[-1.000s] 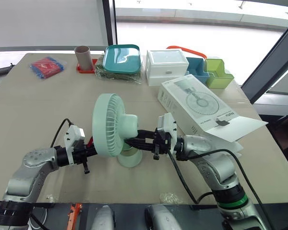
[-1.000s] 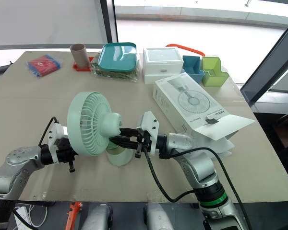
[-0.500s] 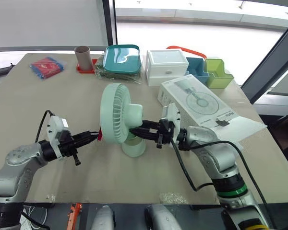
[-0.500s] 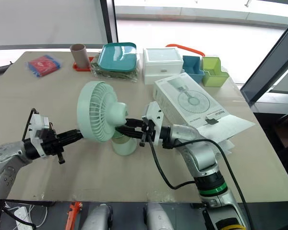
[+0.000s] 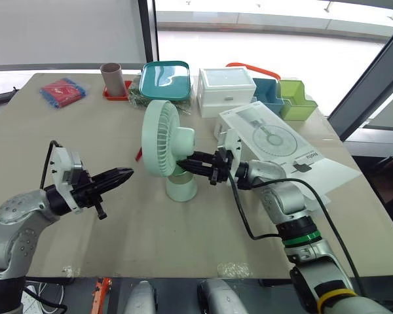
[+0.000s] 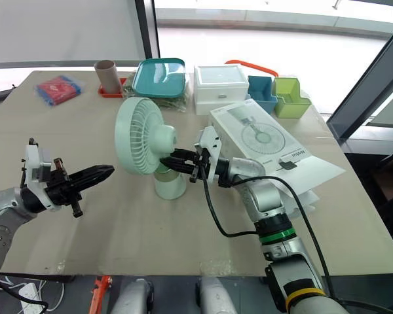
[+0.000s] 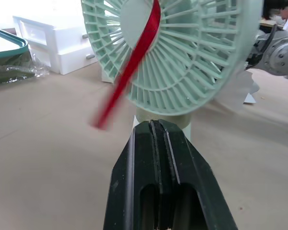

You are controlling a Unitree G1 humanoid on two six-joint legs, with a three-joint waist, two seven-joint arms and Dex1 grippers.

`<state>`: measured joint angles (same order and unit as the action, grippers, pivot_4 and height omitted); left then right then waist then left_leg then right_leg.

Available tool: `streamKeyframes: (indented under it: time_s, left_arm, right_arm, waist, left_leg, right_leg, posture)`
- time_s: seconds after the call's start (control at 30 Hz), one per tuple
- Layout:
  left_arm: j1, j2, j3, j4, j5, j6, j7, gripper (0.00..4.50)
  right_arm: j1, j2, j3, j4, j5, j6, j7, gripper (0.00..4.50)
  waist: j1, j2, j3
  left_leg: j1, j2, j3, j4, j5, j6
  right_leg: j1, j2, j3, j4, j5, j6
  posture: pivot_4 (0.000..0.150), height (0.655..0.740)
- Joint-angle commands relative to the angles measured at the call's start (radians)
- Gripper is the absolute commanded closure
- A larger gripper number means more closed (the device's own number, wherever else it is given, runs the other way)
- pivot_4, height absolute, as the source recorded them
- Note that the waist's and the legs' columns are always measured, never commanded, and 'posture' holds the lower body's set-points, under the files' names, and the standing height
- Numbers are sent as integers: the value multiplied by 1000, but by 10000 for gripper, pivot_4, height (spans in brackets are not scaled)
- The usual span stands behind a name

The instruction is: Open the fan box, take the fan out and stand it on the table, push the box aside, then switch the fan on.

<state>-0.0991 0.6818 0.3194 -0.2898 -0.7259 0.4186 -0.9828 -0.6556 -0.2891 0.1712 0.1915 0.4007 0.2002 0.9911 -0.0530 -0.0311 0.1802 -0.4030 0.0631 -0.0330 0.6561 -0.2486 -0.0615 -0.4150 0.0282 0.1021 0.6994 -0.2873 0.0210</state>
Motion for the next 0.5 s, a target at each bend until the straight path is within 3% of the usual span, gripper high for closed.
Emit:
streamKeyframes:
  time_s: [0.03,0.1,0.27,0.4,0.5]
  left_arm:
    - [6,14,30,-29,-13,-1,10,44208]
    - [8,15,27,-32,-17,4,10,44208]
    - [16,16,25,-44,-24,12,10,45000]
    - [18,16,17,-45,-20,12,7,45000]
    - [6,16,9,-35,-17,12,6,45000]
  right_arm:
    - [-21,14,-19,53,-22,-41,7,38717]
    - [-20,17,-16,67,-28,-53,18,38717]
    - [-10,12,-18,69,-31,-59,39,15609]
    - [13,0,-17,37,-31,-53,53,599]
    - [27,-15,-18,15,-32,-47,62,599]
  waist:
    - [0,0,0]
    - [0,0,0]
    - [-1,0,0]
    - [-1,0,0]
    - [-1,0,0]
  left_leg:
    - [1,0,0,0,0,0]
    - [5,0,0,0,0,0]
    - [8,0,1,0,0,0]
    - [8,0,0,-1,0,0]
    - [8,0,1,-1,0,0]
  right_leg:
    - [1,0,0,0,0,0]
    - [5,0,0,0,0,0]
    - [8,1,1,0,0,0]
    - [8,1,1,0,0,0]
    - [7,1,1,0,-1,1]
  posture:
    - [1500,7400]
    - [1500,7400]
    - [1500,7400]
    - [1500,7400]
    - [1500,7400]
